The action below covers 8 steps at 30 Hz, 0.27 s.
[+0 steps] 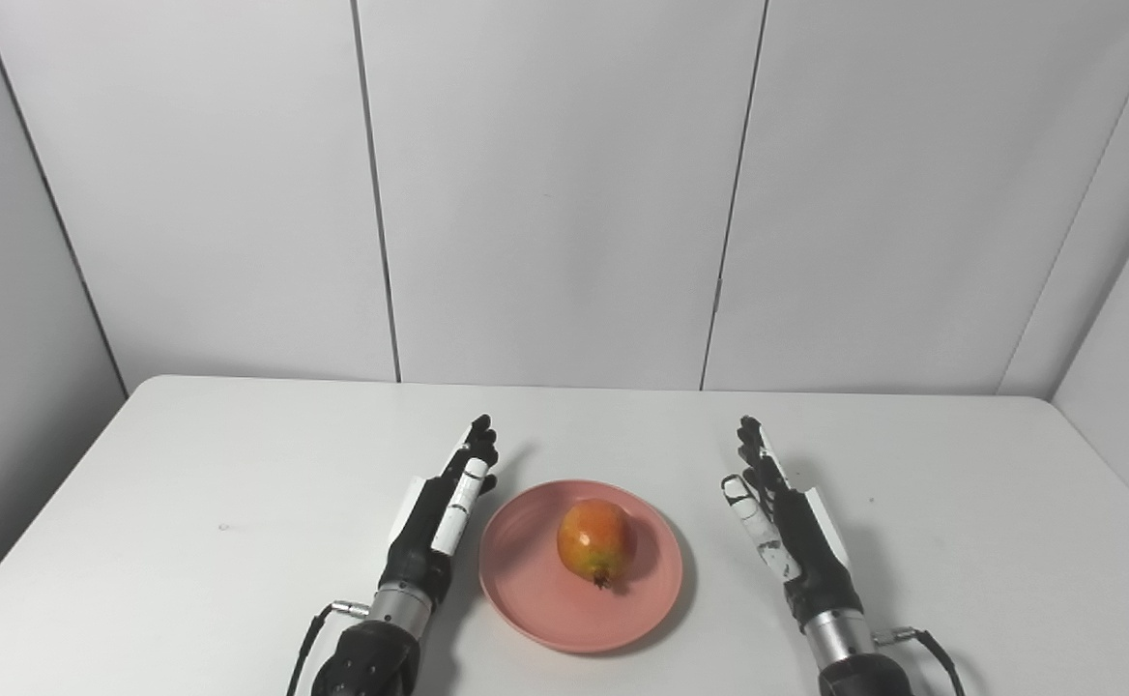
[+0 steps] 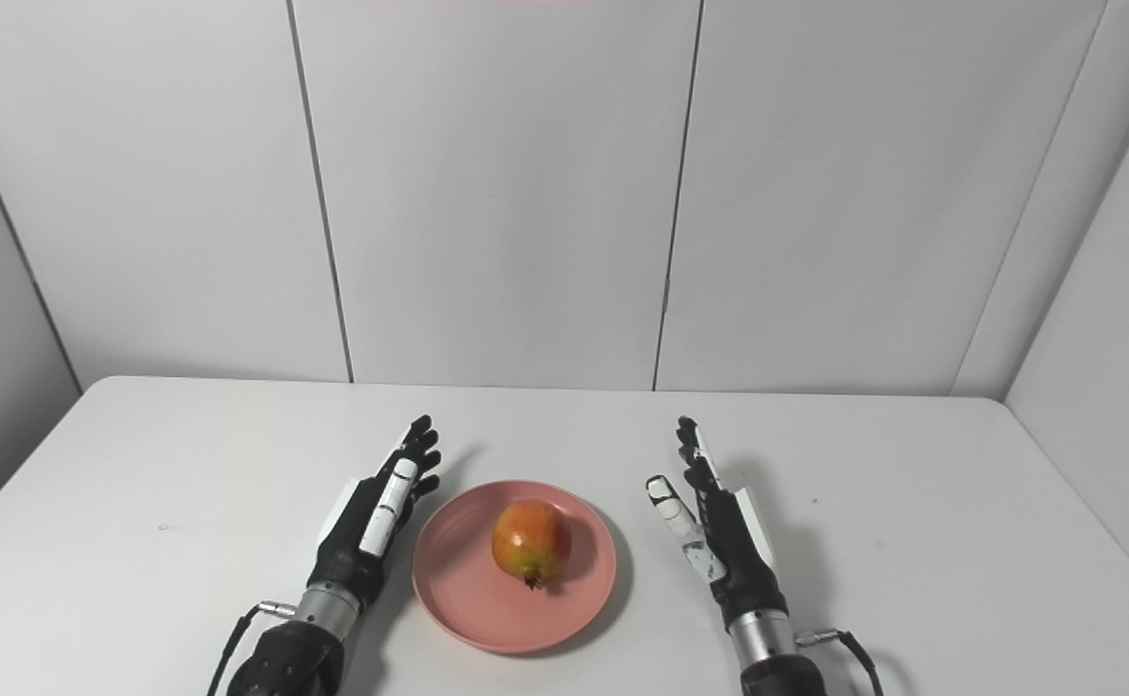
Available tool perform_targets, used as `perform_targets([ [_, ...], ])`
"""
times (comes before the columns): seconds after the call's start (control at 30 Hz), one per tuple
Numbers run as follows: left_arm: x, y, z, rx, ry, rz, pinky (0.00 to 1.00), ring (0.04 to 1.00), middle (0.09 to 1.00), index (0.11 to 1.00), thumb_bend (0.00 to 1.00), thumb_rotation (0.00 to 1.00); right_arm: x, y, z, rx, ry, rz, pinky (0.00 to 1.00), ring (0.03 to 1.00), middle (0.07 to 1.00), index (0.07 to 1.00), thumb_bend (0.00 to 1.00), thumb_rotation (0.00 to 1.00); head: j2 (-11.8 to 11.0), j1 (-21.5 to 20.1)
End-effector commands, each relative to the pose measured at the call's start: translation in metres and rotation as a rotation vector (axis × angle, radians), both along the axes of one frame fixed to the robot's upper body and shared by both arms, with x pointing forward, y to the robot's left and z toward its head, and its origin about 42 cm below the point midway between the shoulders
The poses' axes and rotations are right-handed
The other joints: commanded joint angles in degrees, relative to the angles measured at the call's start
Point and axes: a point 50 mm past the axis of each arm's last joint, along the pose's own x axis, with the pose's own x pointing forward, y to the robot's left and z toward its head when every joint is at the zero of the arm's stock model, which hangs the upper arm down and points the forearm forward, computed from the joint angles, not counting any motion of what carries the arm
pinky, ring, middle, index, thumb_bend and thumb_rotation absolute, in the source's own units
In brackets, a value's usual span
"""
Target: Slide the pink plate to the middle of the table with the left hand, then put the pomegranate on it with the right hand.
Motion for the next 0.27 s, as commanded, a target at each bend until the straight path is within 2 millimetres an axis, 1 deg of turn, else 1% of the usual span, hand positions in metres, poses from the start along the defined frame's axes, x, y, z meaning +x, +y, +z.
perform_targets([
  [0.0, 0.001, 0.015, -0.003, -0.001, -0.019, 0.018, 0.93, 0.964, 0.986, 0.988, 0.55, 1.0, 0.014, 0.007, 0.02, 0.039, -0.041, 0.019, 0.95, 0.987, 0.992, 1.0, 0.55, 0.95, 0.0, -0.1],
  [0.23, 0.003, 0.029, -0.003, -0.008, -0.021, 0.029, 0.94, 0.966, 0.987, 0.991, 0.56, 1.0, 0.014, 0.011, 0.017, 0.049, -0.017, 0.013, 0.94, 0.964, 0.979, 0.997, 0.56, 0.94, 0.3, -0.8],
])
